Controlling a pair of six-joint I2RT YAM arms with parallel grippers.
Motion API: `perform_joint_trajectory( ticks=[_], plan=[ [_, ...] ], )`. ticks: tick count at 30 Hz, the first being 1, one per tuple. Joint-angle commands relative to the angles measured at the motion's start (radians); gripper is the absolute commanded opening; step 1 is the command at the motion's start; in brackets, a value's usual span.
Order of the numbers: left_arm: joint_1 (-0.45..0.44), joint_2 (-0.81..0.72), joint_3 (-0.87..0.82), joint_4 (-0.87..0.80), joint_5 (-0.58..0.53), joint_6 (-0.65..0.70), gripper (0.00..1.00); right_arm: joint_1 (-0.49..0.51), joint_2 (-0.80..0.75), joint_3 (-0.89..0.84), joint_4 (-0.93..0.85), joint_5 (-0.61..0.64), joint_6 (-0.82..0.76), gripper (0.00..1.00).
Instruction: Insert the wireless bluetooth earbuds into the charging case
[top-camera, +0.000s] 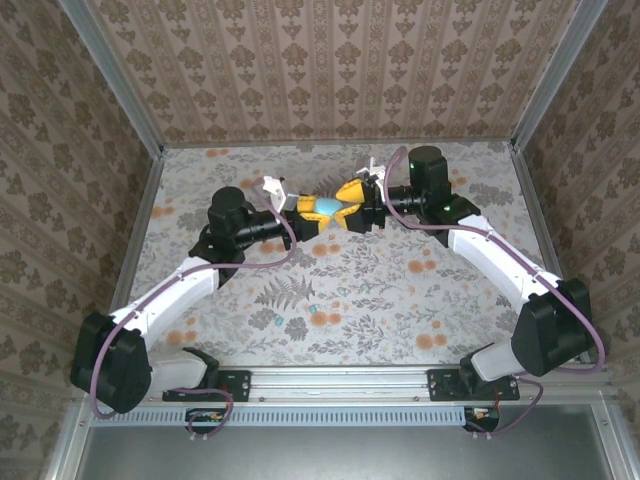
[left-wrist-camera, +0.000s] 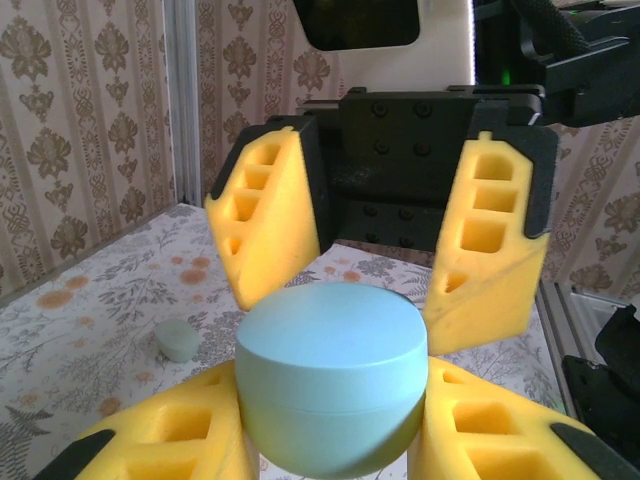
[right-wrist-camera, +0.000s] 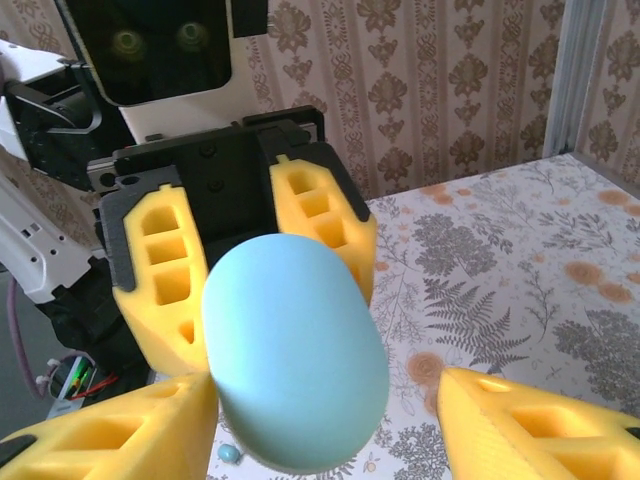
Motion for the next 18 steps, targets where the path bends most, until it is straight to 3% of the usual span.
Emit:
perform_joint_trajectory(
  ticks=[1,18],
  plan=[
    [-0.01,-0.016,-0.018,0.088,0.028,-0.02,0.34,-0.004,-0.025,0.007,-0.018,0.065,0.043,0.6],
    [-0.038,-0.029,-0.043,0.108,0.005,0.057,0.34,-0.01,0.021,0.099,-0.015,0.14,0.188,0.57]
  ],
)
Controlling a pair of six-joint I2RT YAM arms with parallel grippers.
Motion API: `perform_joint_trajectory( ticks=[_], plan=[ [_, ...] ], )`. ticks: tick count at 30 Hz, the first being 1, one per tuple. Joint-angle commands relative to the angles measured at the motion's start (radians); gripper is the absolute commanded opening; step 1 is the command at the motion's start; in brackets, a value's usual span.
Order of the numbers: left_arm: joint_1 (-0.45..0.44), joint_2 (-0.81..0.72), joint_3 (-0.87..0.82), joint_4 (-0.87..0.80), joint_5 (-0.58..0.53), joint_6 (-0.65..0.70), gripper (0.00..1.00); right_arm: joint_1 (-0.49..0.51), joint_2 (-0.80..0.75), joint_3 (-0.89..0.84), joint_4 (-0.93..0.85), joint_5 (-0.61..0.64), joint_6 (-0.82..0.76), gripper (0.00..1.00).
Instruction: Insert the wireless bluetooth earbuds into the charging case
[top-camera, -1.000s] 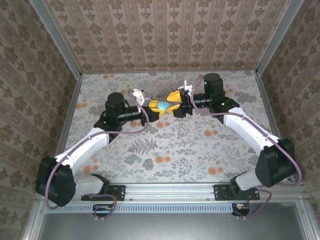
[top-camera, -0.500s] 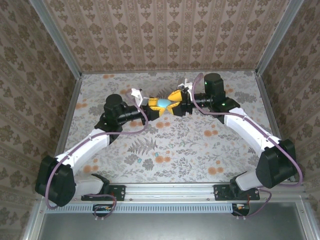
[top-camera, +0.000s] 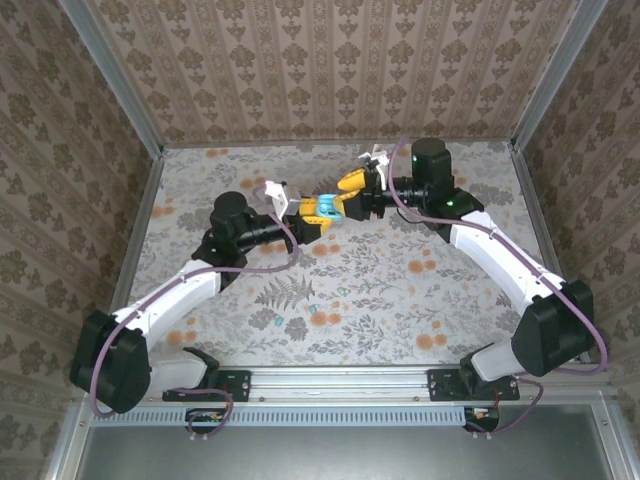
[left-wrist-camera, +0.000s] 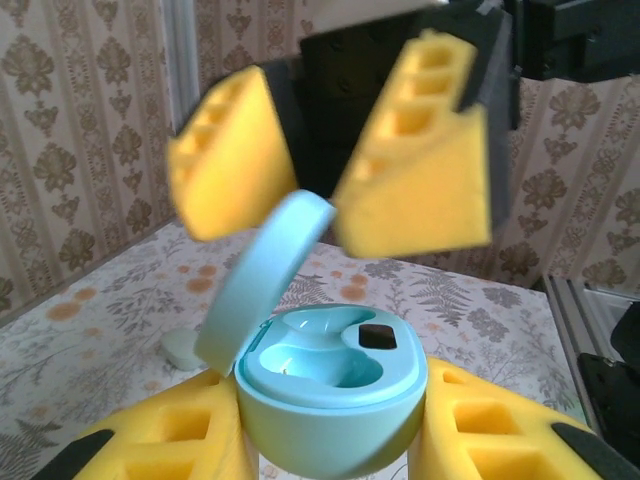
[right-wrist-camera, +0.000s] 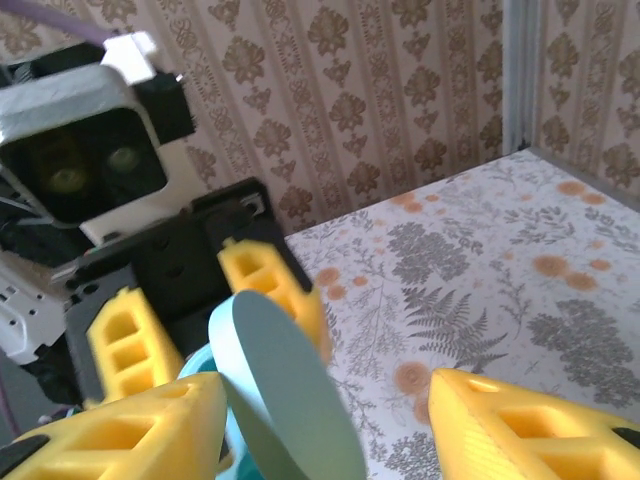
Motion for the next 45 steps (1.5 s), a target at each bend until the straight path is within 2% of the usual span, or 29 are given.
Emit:
perform_joint_trajectory(
  ticks=[1,4,12,15,17,20,21,23,27,30,33,45],
  plan=[
    [-0.014,-0.03,-0.015,0.063,0.017,0.029,0.34,-0.005,0.021,0.039,0.0,0.056,0.075,0.57],
    [-0.017,-0.039,-0.043,0.1,-0.041,0.03,0.34,-0.005,0.032,0.096,-0.053,0.103,0.172,0.58],
    [-0.019,-0.06,-0.095,0.187,-0.211,0.058,0.34,-0.012,0.038,0.271,-0.326,0.112,0.349,0.59],
    [-0.018,-0.056,-0.092,0.191,-0.229,0.056,0.34,-0.019,0.017,0.275,-0.346,0.092,0.367,0.58],
    [-0.016,-0.048,-0.089,0.21,-0.215,0.032,0.34,-0.011,-0.012,0.22,-0.301,0.026,0.273,0.6],
    [-0.015,-0.029,-0.088,0.265,-0.184,-0.012,0.34,0.001,-0.042,0.128,-0.238,0.06,0.149,0.6],
    [-0.015,-0.024,-0.091,0.292,-0.18,-0.027,0.34,-0.002,-0.042,0.114,-0.229,0.094,0.151,0.6],
    [-0.017,-0.023,-0.094,0.32,-0.18,-0.04,0.34,-0.023,-0.013,0.153,-0.278,0.167,0.296,0.6],
    [-0.019,-0.032,-0.083,0.304,-0.19,-0.007,0.34,-0.06,0.116,0.296,-0.394,-0.035,0.574,0.58],
    [-0.019,-0.03,-0.065,0.294,-0.19,0.005,0.34,-0.056,0.139,0.267,-0.271,-0.163,0.775,0.59],
    [-0.019,-0.021,-0.055,0.292,-0.191,0.013,0.34,-0.05,0.123,0.207,-0.101,-0.207,0.931,0.59],
    [-0.023,0.002,-0.021,0.297,-0.184,0.015,0.35,-0.015,0.188,0.241,-0.207,-0.301,0.92,0.59]
  ],
)
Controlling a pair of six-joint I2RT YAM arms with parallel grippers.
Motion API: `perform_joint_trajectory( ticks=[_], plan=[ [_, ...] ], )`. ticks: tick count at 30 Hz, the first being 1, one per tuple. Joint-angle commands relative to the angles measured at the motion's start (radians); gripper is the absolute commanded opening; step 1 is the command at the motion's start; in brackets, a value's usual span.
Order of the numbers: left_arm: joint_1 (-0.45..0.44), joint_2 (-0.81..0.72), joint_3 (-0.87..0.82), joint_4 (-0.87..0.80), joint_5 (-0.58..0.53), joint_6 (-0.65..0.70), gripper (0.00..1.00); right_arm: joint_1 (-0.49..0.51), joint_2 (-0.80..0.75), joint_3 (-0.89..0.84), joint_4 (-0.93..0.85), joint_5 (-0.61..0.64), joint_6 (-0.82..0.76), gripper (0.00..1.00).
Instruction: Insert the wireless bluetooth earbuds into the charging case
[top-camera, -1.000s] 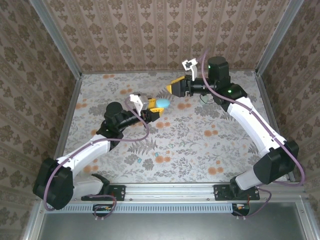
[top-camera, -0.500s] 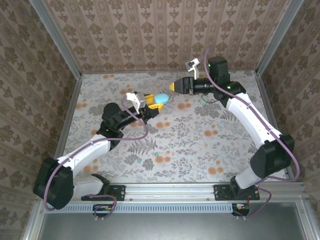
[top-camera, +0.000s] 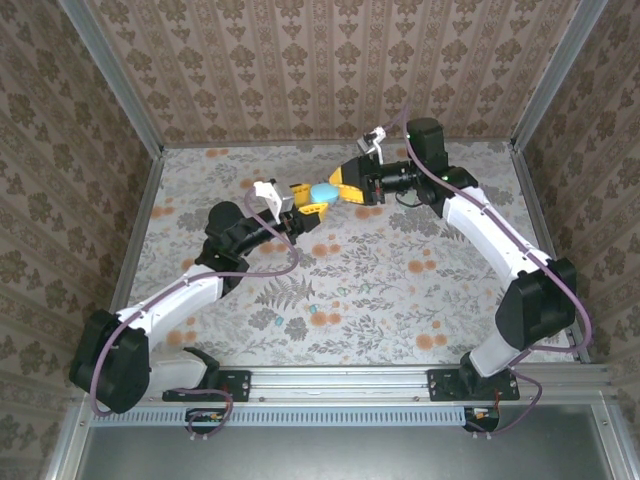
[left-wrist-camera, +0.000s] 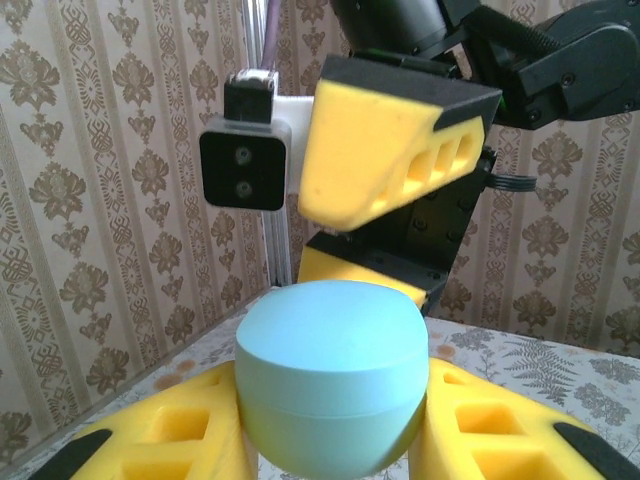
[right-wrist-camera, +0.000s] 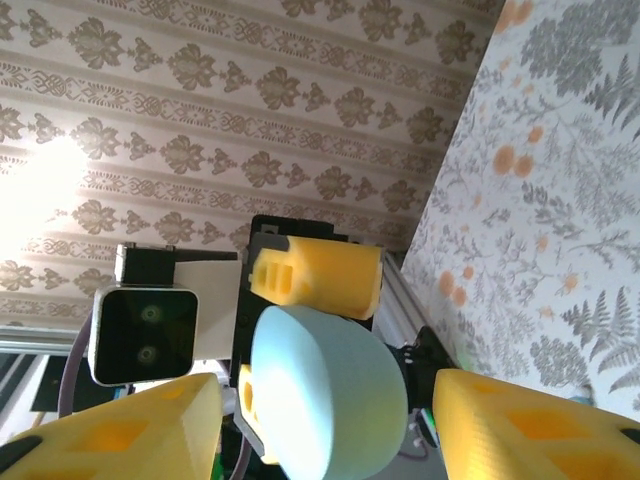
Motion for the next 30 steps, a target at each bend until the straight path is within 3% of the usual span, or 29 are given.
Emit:
perform_joint_trajectory(
  ticks=[1,7,20,26,30],
  plan=[
    [-0.008,0.003,0.038,0.03,0.013,0.017,0.35,0.019,0.031,0.032,-0.017,-0.082,0.03,0.57],
    [-0.011,0.007,0.052,0.009,0.03,0.019,0.35,0.027,0.049,0.04,-0.003,-0.112,0.041,0.51],
    [-0.014,0.019,0.069,-0.05,-0.018,0.038,0.43,0.023,0.03,-0.006,0.126,-0.097,0.154,0.15],
    [-0.016,0.037,0.075,-0.036,-0.014,0.021,0.53,0.021,0.015,-0.093,0.395,-0.045,0.349,0.11],
    [-0.014,0.048,0.075,-0.009,-0.011,-0.002,0.54,0.022,0.016,-0.106,0.431,-0.034,0.37,0.11]
  ],
)
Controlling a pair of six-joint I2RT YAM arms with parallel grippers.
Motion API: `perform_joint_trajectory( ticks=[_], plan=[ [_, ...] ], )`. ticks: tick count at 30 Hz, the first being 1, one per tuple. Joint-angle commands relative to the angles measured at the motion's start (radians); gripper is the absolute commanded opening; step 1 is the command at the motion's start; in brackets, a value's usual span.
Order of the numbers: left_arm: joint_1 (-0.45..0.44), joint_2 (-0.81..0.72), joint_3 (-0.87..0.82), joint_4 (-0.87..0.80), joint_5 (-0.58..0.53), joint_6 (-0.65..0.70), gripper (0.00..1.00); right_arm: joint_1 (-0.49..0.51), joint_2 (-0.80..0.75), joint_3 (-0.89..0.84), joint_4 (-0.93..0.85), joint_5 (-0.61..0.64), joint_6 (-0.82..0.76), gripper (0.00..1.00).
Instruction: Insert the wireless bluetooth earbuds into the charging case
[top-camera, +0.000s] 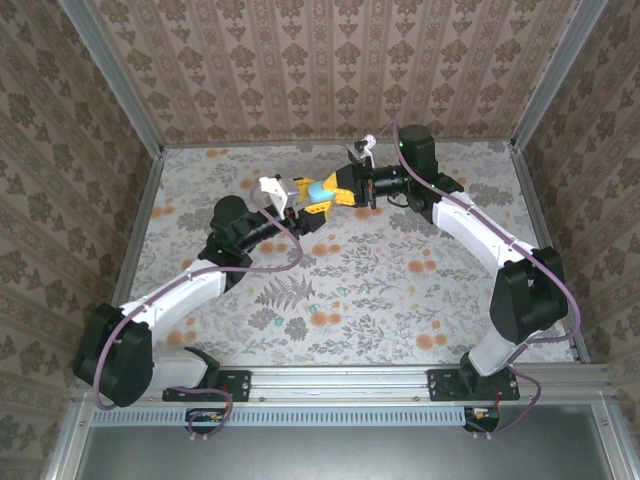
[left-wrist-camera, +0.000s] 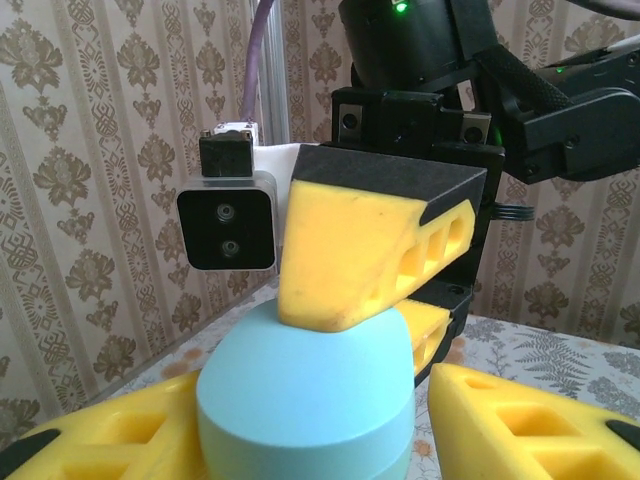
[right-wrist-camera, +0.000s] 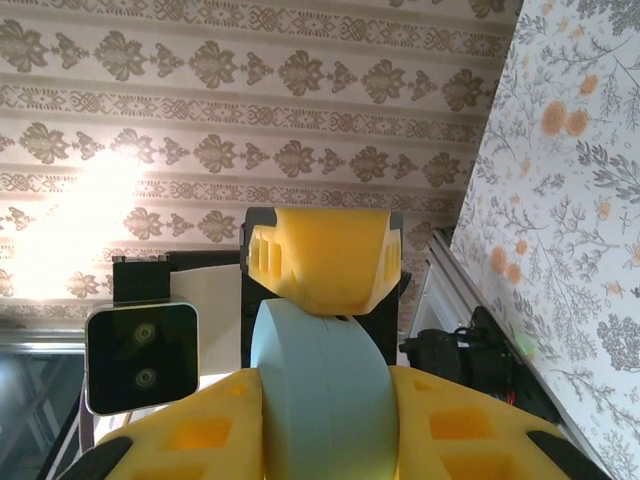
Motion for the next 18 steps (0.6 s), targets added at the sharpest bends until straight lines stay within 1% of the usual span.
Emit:
perform_joint_trajectory(
  ticks=[1,5,7,18],
  plan=[
    [-0.007,0.011,0.033,0.038,0.01,-0.022,0.55,0.005,-0.025,-0.008,0.125,0.022,0.072,0.11],
    [-0.007,0.014,0.031,0.043,0.014,-0.025,0.54,0.004,-0.023,-0.017,0.15,0.022,0.089,0.11],
    [-0.007,0.014,0.03,0.049,0.015,-0.027,0.51,0.004,-0.023,-0.02,0.151,0.023,0.091,0.11],
    [-0.007,0.02,0.033,0.074,0.022,-0.058,0.51,0.004,-0.021,-0.032,0.174,0.025,0.093,0.11]
  ],
)
